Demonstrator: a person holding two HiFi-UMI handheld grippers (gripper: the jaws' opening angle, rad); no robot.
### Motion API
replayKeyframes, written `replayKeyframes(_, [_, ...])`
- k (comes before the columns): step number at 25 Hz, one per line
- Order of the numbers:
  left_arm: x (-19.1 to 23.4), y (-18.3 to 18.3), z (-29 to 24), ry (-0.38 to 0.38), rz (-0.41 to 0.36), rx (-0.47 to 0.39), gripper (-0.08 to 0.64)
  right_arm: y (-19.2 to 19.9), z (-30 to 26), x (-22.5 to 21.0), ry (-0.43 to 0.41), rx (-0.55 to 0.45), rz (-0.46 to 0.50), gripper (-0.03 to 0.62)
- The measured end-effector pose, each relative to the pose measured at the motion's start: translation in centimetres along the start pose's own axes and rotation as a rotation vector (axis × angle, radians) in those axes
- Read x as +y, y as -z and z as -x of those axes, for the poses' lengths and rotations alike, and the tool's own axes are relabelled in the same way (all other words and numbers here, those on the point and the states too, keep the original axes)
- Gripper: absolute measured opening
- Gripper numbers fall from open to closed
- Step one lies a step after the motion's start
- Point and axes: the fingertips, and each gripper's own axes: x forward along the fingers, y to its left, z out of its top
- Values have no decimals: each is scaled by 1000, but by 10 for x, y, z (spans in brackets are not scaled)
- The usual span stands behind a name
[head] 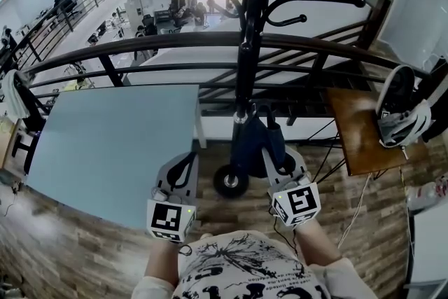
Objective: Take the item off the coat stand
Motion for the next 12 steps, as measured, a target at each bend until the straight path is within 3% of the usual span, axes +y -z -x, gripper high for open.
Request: replayKeyframes(12, [-6,-4,0,5,15,29,5,4,3,5,-19,23,-6,29])
